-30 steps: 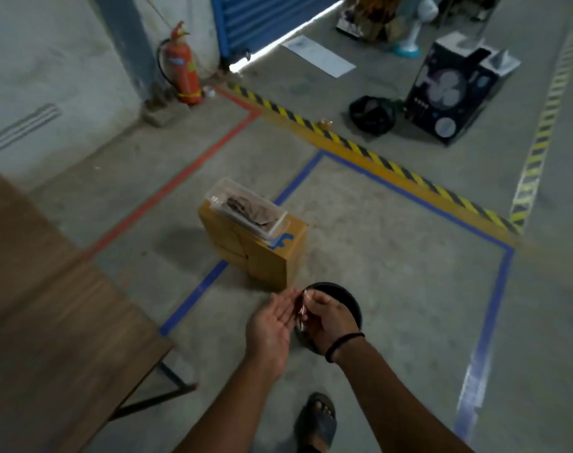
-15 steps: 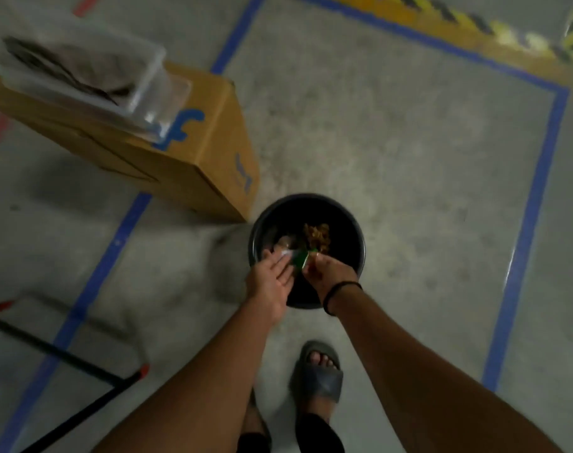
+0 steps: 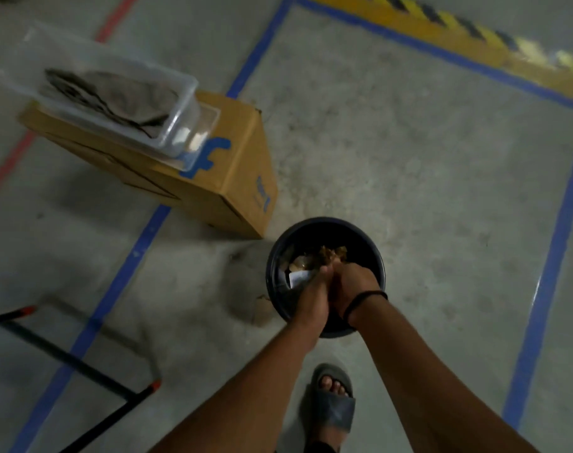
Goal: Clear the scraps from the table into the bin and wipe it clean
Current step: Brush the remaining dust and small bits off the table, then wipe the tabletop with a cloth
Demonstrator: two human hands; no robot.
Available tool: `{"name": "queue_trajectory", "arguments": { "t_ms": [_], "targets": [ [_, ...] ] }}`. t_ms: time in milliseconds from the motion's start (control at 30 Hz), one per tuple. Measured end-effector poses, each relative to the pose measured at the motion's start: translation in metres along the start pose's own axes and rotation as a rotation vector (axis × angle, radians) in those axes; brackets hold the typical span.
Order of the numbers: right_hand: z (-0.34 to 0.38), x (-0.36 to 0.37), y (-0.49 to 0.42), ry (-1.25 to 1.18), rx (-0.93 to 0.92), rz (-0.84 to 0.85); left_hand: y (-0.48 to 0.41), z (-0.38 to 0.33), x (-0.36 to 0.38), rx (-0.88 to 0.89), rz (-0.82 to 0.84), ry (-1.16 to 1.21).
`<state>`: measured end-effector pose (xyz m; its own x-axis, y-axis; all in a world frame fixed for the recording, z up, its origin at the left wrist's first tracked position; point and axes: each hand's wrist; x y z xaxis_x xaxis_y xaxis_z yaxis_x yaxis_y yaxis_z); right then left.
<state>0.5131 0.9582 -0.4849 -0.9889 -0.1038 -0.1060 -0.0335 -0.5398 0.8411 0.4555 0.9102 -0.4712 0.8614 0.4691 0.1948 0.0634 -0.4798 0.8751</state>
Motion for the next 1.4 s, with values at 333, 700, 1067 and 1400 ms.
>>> {"name": "queue_trajectory", "arguments": {
  "t_ms": [333,700,1067,1400],
  "targets": [
    [-0.043,-0.005,0.033,0.600,-0.827,0.195,-0.008,-0.048,-0.017,-0.149,0.054,0.221],
    [0.063,0.067,0.093,0.756,-0.779,0.160,0.085,-0.103,-0.093,0.208,-0.072,0.512],
    [0.130,0.112,0.340,0.249,-0.791,0.439,0.326,-0.159,-0.104,0.480,-0.183,0.590],
    [0.145,0.149,0.526,0.206,-0.767,0.928,0.548,-0.144,-0.174,0.739,-0.299,0.778]
  ]
}}
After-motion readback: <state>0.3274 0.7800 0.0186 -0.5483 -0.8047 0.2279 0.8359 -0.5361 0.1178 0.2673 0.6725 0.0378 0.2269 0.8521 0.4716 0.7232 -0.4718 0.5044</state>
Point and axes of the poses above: each hand's wrist, its own y-axis away from the middle knuckle, its own x-axis out of the palm, z = x × y, and after that the axes turned 4 degrees about -x, right-handed
